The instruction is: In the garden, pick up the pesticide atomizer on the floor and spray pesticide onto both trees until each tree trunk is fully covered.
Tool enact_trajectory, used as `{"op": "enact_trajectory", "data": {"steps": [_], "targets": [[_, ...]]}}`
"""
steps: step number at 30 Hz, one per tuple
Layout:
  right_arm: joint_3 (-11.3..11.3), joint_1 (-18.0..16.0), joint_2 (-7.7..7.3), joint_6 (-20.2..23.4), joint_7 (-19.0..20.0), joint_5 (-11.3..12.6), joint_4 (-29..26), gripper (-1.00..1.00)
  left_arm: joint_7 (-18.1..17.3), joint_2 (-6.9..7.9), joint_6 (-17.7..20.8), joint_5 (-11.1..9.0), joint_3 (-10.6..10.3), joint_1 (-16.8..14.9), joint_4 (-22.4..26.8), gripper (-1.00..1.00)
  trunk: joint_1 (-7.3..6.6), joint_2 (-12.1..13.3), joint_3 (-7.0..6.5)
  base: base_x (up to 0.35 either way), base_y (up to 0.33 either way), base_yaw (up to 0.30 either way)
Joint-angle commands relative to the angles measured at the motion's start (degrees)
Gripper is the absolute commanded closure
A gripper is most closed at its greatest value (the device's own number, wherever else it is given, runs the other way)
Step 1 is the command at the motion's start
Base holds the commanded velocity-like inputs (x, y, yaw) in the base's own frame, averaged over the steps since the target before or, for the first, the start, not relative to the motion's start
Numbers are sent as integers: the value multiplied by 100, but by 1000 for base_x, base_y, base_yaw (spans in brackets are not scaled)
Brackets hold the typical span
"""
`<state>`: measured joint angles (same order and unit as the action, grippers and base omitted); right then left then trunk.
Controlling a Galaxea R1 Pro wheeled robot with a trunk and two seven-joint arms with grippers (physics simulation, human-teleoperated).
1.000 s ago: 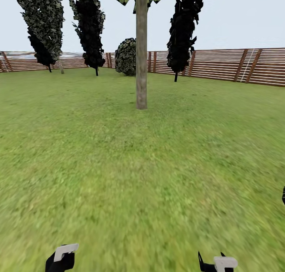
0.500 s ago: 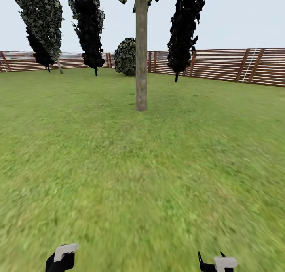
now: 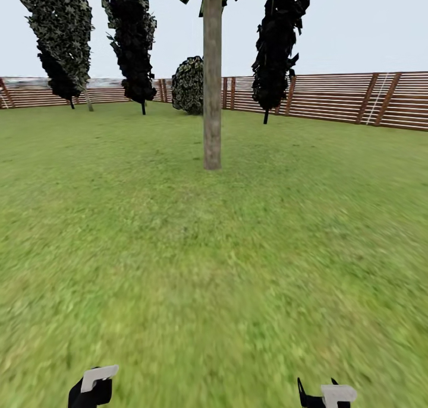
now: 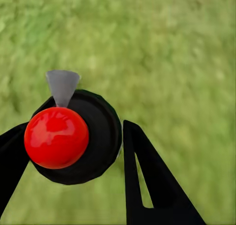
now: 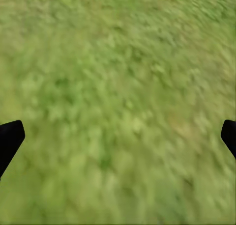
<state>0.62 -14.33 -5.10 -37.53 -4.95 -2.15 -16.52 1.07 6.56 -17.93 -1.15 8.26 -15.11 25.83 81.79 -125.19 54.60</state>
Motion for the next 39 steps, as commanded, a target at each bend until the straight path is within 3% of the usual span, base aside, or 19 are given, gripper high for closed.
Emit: {"op": "enact_trajectory", "data": {"steps": [1, 39], "targets": [[0, 0, 0, 0, 1, 0, 0, -100, -1, -1, 0, 0, 0, 0, 1, 100, 0, 0, 0, 339, 0, 0], [-1, 0, 0, 0, 2, 2, 0, -100, -1, -2, 0, 1, 0, 0, 1, 100, 0, 0, 0, 339, 0, 0]]}}
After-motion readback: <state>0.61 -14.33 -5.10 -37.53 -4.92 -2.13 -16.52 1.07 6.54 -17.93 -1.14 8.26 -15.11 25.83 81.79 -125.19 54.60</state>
